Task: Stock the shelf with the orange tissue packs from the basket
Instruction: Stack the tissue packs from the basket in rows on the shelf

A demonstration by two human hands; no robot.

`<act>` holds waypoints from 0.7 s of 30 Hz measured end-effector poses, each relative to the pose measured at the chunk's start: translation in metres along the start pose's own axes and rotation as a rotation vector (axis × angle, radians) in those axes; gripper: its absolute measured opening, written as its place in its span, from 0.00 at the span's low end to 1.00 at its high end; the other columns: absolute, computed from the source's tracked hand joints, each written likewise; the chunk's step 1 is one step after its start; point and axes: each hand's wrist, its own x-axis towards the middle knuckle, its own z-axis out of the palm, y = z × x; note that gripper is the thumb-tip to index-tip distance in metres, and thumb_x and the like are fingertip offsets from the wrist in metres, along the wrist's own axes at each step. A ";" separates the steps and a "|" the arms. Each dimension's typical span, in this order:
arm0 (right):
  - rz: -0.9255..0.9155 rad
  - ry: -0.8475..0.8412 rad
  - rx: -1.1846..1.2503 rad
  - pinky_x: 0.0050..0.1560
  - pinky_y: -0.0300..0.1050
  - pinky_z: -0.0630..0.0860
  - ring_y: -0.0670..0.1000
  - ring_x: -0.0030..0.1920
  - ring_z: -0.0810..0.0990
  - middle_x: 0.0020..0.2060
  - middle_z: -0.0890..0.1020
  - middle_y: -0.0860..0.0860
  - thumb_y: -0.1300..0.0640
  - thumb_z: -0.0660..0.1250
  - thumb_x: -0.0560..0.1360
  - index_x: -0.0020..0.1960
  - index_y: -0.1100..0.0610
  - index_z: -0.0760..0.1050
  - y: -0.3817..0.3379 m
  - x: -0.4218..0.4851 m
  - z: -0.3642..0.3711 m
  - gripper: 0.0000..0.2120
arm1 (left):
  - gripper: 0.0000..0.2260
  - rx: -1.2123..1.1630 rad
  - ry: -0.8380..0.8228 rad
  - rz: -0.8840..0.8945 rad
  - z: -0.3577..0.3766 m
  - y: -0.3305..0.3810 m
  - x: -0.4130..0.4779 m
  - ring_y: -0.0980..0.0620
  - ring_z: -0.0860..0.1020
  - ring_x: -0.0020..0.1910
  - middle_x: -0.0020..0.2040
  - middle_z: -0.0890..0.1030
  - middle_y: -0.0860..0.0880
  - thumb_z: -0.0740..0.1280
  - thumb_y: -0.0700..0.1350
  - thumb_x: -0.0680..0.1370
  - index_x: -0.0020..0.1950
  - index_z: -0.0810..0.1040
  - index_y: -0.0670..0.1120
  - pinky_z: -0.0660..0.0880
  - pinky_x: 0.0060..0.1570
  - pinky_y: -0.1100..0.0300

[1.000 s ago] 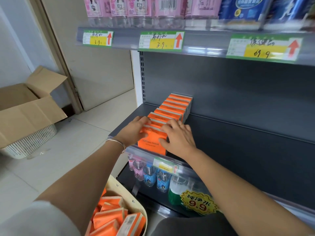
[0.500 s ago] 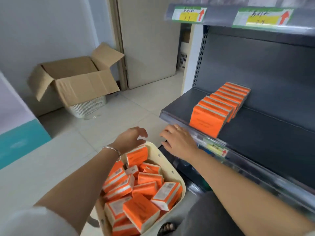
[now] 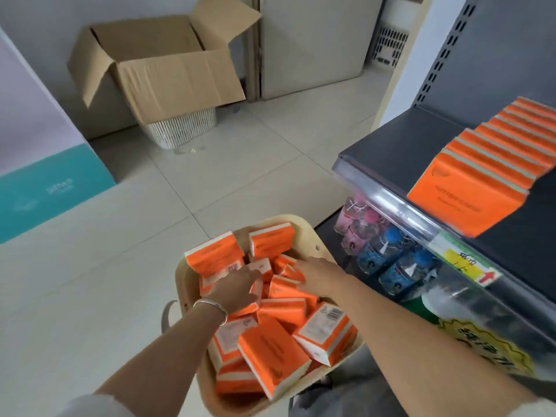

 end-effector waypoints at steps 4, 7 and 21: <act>0.004 -0.106 -0.046 0.49 0.48 0.76 0.56 0.54 0.78 0.55 0.78 0.54 0.59 0.59 0.77 0.61 0.55 0.71 0.007 0.029 0.029 0.14 | 0.26 0.025 -0.022 -0.038 0.025 0.003 0.008 0.45 0.69 0.65 0.66 0.69 0.48 0.66 0.44 0.74 0.70 0.62 0.55 0.72 0.61 0.50; 0.027 -0.121 -0.025 0.48 0.47 0.72 0.55 0.56 0.77 0.56 0.77 0.54 0.60 0.58 0.77 0.61 0.57 0.70 0.005 0.042 0.043 0.13 | 0.30 0.074 0.038 -0.051 0.036 -0.003 0.009 0.46 0.68 0.64 0.66 0.68 0.49 0.69 0.44 0.73 0.71 0.60 0.56 0.73 0.59 0.51; 0.142 0.031 0.138 0.47 0.50 0.75 0.53 0.48 0.75 0.51 0.75 0.52 0.57 0.60 0.76 0.52 0.55 0.72 0.018 0.034 0.033 0.06 | 0.23 -0.080 0.227 -0.192 0.031 0.015 0.004 0.48 0.73 0.63 0.65 0.72 0.48 0.63 0.44 0.78 0.71 0.61 0.49 0.74 0.57 0.55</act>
